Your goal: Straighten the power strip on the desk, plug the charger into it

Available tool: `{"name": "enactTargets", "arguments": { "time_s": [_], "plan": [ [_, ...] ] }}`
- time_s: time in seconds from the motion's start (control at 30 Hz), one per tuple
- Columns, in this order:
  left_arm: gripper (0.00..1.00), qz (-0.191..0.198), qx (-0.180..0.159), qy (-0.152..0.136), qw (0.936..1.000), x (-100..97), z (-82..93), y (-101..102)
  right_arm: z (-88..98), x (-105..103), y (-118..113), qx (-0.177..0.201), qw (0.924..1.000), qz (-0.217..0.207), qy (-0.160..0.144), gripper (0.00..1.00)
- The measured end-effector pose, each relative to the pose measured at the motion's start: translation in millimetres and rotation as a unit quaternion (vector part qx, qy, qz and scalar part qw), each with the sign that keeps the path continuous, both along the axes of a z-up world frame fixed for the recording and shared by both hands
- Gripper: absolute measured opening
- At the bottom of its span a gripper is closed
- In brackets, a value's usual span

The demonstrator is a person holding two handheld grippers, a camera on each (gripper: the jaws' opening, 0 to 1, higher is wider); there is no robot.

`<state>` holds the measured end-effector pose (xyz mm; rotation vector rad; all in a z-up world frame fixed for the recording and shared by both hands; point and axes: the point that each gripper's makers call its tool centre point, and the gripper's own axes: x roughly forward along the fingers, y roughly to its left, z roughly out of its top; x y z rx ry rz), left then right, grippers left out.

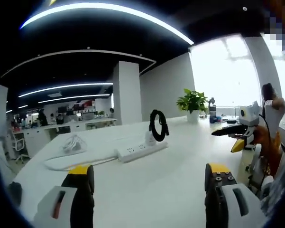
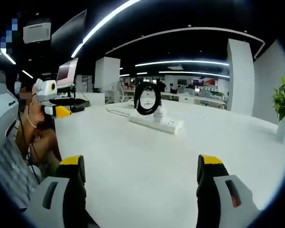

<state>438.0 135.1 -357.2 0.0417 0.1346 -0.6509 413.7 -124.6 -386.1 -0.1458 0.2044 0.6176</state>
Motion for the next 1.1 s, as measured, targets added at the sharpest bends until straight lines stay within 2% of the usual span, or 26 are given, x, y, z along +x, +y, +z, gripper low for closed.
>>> {"name": "enactTargets", "arguments": {
  "time_s": [0.27,0.5,0.8,1.1],
  "plan": [
    [0.99,0.002,-0.009,0.001,1.0000,-2.7,-7.3,1,-6.6,-7,-15,0.016,0.9996,-0.021,-0.002,1.00],
    [0.99,0.011,-0.007,0.014,0.9998,-5.9,-19.7,4,-13.2,-11,-27,0.035,0.9983,-0.046,0.000,1.00],
    [0.99,0.030,-0.004,0.031,0.9991,-7.6,-33.6,15,-21.6,-15,-31,0.031,0.9979,-0.057,0.006,1.00],
    [0.99,0.027,-0.005,0.044,0.9987,-11.8,-40.1,14,-24.8,-16,-32,0.018,0.9981,-0.058,0.010,1.00]
  ]
}}
